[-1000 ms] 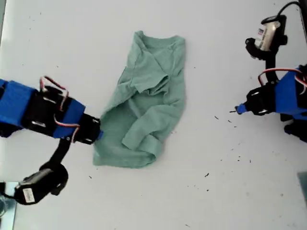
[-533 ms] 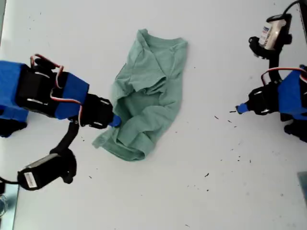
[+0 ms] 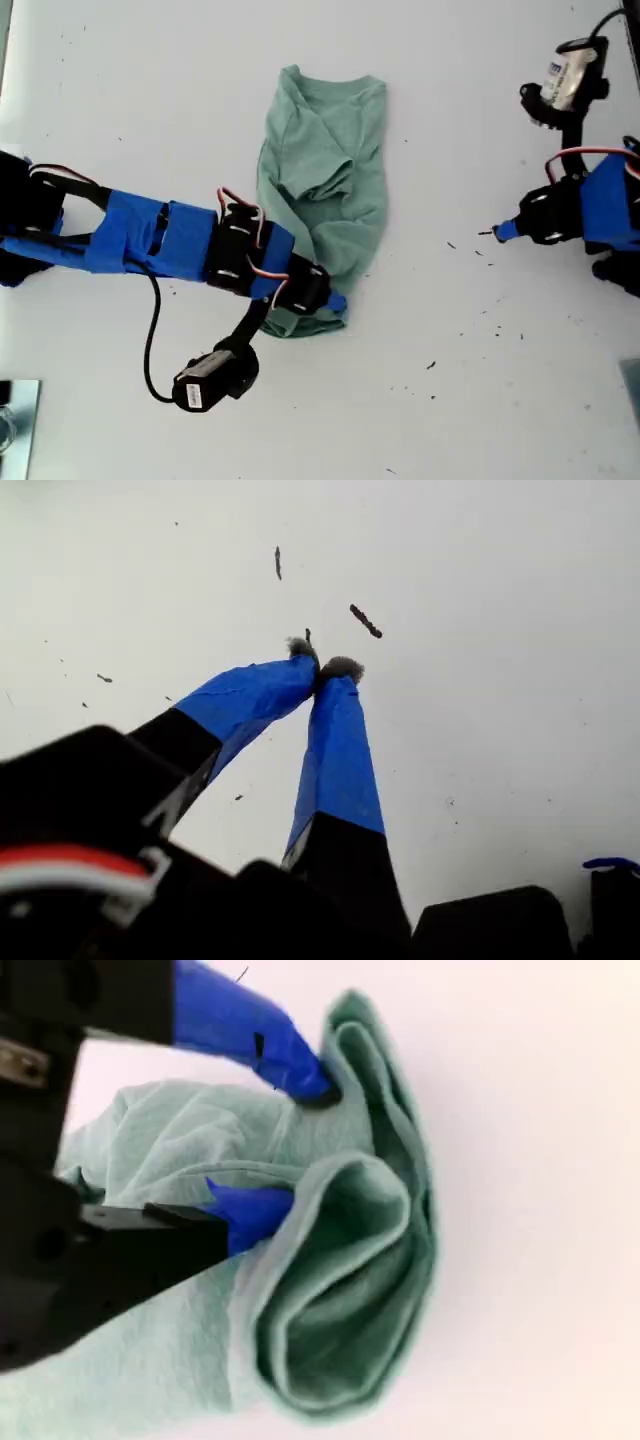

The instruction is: Fold t shirt

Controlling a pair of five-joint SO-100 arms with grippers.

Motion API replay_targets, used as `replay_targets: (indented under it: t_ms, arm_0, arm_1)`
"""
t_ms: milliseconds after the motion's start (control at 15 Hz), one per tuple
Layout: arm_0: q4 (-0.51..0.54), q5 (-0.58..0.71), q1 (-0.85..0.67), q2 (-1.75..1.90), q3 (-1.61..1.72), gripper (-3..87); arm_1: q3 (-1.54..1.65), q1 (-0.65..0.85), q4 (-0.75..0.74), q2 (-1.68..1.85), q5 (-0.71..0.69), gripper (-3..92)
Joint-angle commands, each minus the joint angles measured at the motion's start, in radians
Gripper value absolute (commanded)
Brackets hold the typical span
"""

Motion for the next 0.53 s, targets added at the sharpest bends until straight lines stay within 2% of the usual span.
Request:
replay_targets:
  t_ms: [0, 333, 467]
  arm_0:
    - [-0.005, 0.094, -0.038, 0.095, -0.021, 30.6]
    - [0.181, 0.100, -0.055, 0.606, 0.032, 20.3]
    - [0.255, 0.084, -0.089, 0.782, 0.175, 19.0]
  arm_1:
    - [-0.005, -0.012, -0.014, 0.018, 0.009, 2.5]
    - [-0.002, -0.014, -0.006, 0.028, 0.011, 2.5]
    - [-0.006, -0.014, -0.005, 0.029, 0.011, 2.5]
